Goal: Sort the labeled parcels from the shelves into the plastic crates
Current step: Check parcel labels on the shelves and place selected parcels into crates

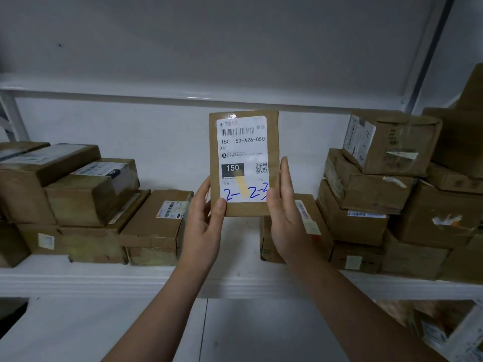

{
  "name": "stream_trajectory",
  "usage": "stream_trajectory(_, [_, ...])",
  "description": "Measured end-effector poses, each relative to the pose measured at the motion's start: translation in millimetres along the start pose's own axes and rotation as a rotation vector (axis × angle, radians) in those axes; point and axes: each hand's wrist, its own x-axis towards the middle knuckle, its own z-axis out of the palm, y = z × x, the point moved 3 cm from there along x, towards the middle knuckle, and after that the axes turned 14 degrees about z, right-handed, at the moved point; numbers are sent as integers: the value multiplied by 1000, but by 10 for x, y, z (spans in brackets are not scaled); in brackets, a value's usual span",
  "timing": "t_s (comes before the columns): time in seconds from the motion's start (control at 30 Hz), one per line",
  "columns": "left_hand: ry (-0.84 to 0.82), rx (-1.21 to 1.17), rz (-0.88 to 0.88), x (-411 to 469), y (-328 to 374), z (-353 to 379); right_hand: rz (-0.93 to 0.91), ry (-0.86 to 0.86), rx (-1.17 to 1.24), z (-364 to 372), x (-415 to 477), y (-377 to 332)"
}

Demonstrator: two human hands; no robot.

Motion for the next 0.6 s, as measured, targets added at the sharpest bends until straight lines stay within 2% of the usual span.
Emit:
stream_trajectory(0.17, [-80,173,71,66,39,-434,-55,-157,-165,292,59,-1])
stream_trajectory(0.33, [-253,580,310,218,102,-1081,-101,-175,-214,832,140,44])
stream_trajectory(0.4, [-273,676,378,275,130,-1310,-97,-132,-200,1041,174,88])
stream_trajectory(0.6, [-381,760,389,583,103,-1661,-60,89,-206,1459,282,143])
